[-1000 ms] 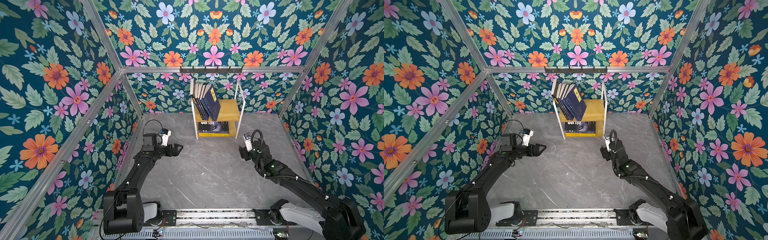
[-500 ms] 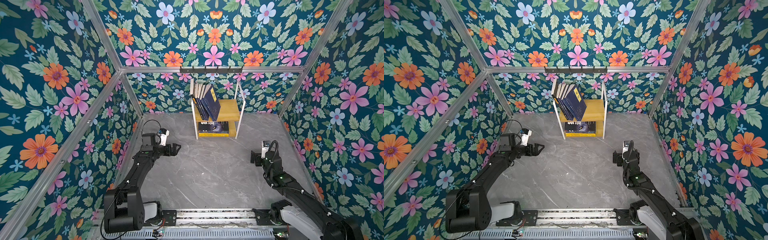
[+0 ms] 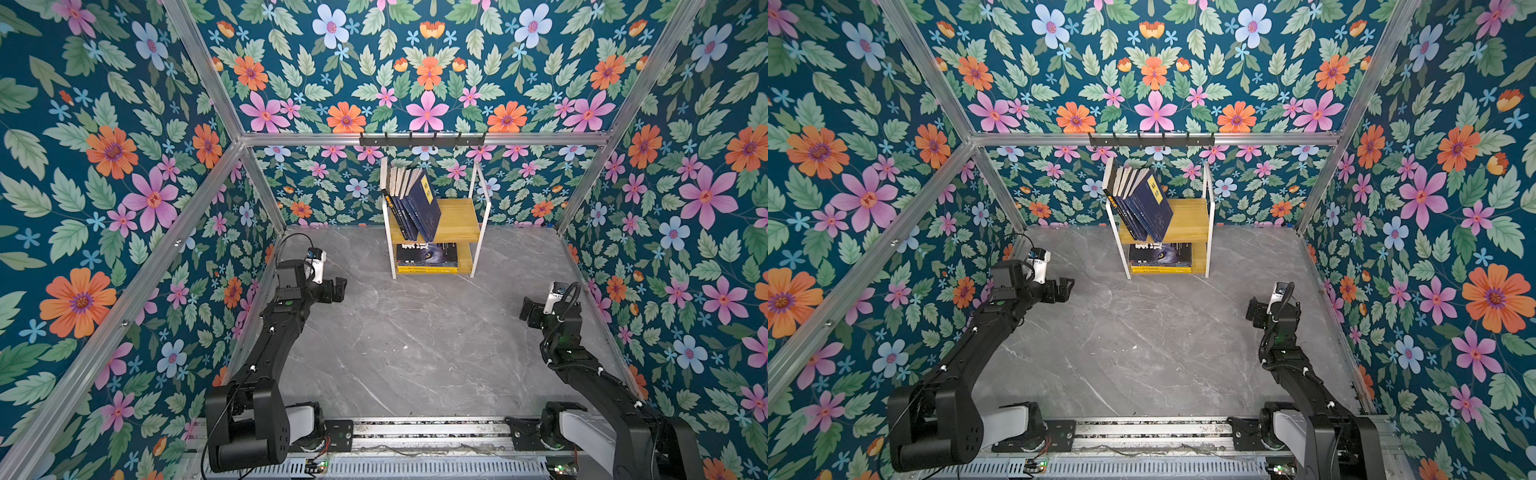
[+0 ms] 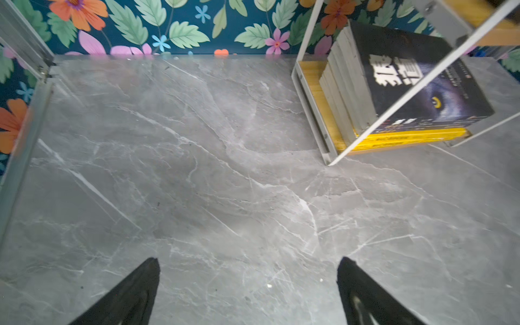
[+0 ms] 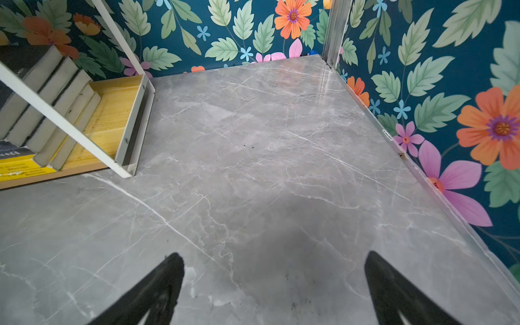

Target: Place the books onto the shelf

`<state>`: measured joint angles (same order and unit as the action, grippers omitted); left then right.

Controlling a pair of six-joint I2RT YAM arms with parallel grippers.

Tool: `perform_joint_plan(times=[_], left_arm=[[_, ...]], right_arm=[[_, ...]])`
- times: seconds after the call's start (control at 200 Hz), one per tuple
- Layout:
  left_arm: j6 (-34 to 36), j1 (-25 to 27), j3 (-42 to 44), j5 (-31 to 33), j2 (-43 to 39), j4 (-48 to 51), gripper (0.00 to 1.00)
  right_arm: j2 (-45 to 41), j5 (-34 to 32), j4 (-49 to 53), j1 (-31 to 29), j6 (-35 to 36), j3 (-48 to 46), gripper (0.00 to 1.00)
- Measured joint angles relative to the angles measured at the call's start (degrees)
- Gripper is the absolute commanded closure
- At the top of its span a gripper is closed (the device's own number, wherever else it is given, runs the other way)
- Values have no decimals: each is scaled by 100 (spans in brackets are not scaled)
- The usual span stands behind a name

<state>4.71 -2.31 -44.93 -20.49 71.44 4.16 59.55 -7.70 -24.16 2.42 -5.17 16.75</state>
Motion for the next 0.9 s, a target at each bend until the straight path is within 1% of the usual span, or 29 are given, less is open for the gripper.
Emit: perform_joint_plan(times=[0.08,0.195,0.37,0.57,0.65,0.725,0.855,0.9], left_arm=[[39,-2,345,260,26,-411,0],[140,-2,857,474,94,-1132,0],[142,-2,1875,702,208,-2625,0],[140,-2,2881,704,540,-4631,0],[131,0,3045,704,763,-5329,0],[111,11,2992,728,896,-5617,0],[-118,31,2911,990,1147,-6194,0],[-197,42,3067,1075,1360,-6699,0]], right_arm=[[278,142,-186,50,-59,35,1],[748,367,-472,61,-59,203,1],[1333,597,-802,68,-50,345,1],[2063,723,-1639,70,-33,227,1],[2153,728,-1703,70,-13,192,1],[2190,730,-1969,70,4,170,1],[2218,750,-2138,70,48,125,1],[2227,750,-2188,70,50,120,1]])
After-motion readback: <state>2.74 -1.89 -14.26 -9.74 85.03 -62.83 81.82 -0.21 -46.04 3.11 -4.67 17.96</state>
